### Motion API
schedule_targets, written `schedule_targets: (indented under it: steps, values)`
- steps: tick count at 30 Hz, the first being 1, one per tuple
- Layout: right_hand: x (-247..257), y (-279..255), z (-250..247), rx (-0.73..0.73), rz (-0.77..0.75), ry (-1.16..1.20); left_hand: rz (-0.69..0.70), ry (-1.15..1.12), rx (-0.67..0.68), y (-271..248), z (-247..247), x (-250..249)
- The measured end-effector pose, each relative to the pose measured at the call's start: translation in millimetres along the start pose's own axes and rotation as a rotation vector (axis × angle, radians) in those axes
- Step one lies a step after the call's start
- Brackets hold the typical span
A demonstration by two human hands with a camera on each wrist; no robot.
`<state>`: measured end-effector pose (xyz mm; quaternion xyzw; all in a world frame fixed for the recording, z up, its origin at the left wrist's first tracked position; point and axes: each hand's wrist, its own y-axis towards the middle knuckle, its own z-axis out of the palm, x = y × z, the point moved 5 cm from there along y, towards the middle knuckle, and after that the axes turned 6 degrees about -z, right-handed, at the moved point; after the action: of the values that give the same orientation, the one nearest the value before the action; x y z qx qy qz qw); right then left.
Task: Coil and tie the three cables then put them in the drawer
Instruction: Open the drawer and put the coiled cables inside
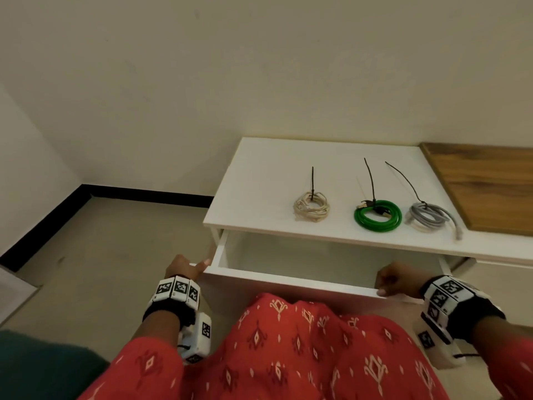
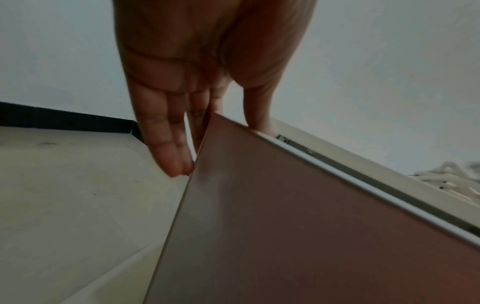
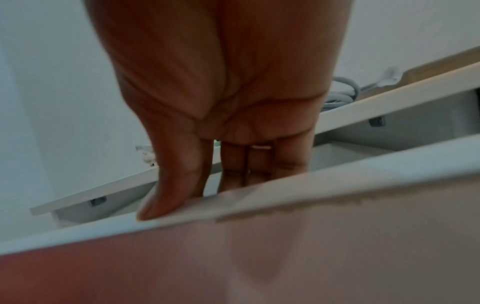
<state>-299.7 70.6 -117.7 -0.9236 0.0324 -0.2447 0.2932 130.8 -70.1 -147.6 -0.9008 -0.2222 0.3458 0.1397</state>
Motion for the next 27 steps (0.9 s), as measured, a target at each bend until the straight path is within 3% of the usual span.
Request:
schedule_targets:
  steps: [6,15,19,21,23,27]
  values:
    - [3,-10,15,0.070,0.035,0.058,0.017,0.311,0.051,-24,-14,2]
    - [6,-20,19,0.083,0.079,0.059,0.055,0.444,0.019,-36,-15,-1]
    - [1,-20,23,0.197,0.097,0.126,0.148,0.642,0.047,-41,-20,-38]
    - [1,-19,17,0.234,0.085,0.179,0.224,0.623,0.068,-45,-19,-75]
    - [1,-17,-2,0.154,0.079,0.235,0.326,0.537,0.080,-46,-14,-118]
    - [9,-11,-66,-0.149,0.036,0.285,0.488,0.291,0.127,-48,7,-189]
